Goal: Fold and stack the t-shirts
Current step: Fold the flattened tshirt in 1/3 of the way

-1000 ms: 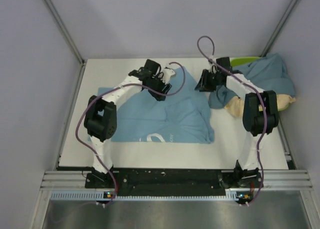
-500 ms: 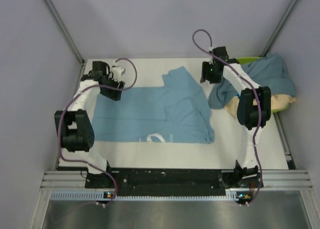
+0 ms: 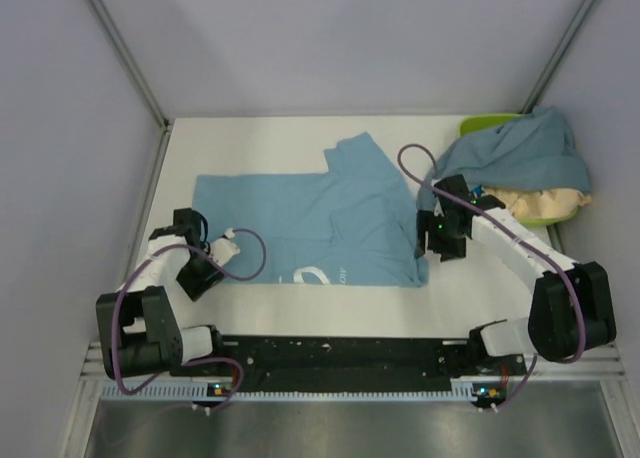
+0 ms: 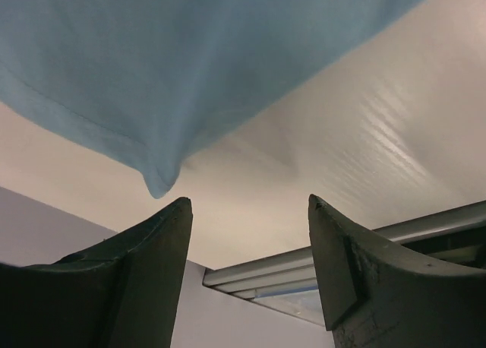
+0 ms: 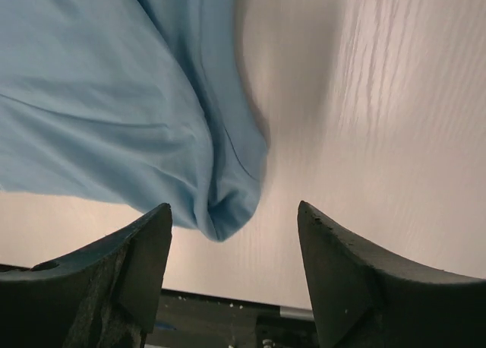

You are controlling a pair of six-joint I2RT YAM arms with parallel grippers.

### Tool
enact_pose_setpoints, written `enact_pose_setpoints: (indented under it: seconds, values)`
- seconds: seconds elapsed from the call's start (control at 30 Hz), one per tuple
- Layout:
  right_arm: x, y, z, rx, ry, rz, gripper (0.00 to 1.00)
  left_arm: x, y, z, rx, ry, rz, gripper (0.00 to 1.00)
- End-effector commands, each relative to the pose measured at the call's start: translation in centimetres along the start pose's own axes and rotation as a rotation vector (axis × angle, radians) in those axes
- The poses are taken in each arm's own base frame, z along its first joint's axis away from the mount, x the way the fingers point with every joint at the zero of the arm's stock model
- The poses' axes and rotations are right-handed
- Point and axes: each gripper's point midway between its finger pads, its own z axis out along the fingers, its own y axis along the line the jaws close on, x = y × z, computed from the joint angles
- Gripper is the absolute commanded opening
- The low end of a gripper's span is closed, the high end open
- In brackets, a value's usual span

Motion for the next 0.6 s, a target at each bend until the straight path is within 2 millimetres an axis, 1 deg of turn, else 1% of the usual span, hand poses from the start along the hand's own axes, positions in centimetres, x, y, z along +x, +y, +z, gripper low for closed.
enact_pose_setpoints:
  seconds: [0.0, 0.1, 0.13, 0.23, 0.3, 0.33, 0.37, 0.4, 0.43, 0.47, 0.53, 0.57]
  values:
    - [6.0, 0.3, 1.9, -0.033, 0.163, 0.052, 0.67, 0.0, 4.0, 0.2, -0.19, 0.028, 0.02, 0.68]
    - [7.4, 0.5, 3.4, -0.068, 0.166, 0.087, 0.67, -0.9, 3.9, 0.0, -0.181, -0.023, 0.004, 0.7]
    - [7.5, 0.9, 3.8, -0.09, 0.162, 0.099, 0.66, -1.0, 3.7, 0.0, -0.178, -0.037, 0.006, 0.71]
    - [8.1, 1.7, 5.0, -0.143, 0.185, 0.125, 0.66, -0.8, 3.0, -0.2, -0.162, -0.045, 0.009, 0.72]
    - [8.8, 1.7, 5.5, -0.149, 0.218, 0.127, 0.62, -0.5, 2.4, -0.1, -0.148, -0.042, 0.026, 0.72]
    - [9.2, 1.3, 5.8, -0.133, 0.23, 0.123, 0.58, -0.6, 2.3, 0.0, -0.152, -0.048, 0.036, 0.73]
    - [9.4, 1.0, 6.1, -0.117, 0.235, 0.117, 0.52, -0.6, 2.5, 0.1, -0.162, -0.055, 0.045, 0.73]
    - [9.7, 0.6, 6.2, -0.105, 0.243, 0.117, 0.44, -0.8, 2.6, 0.3, -0.168, -0.065, 0.056, 0.73]
    - [9.7, 0.5, 6.2, -0.107, 0.244, 0.12, 0.34, -1.1, 2.7, 0.6, -0.175, -0.079, 0.061, 0.73]
    - [9.6, 0.4, 6.1, -0.11, 0.238, 0.127, 0.26, -1.4, 2.8, 0.9, -0.18, -0.092, 0.072, 0.73]
    - [9.1, 0.5, 5.7, -0.114, 0.212, 0.123, 0.12, -2.2, 3.5, 1.3, -0.205, -0.126, 0.079, 0.72]
    - [8.9, 0.5, 5.4, -0.115, 0.202, 0.123, 0.06, -2.7, 4.0, 1.4, -0.227, -0.145, 0.079, 0.7]
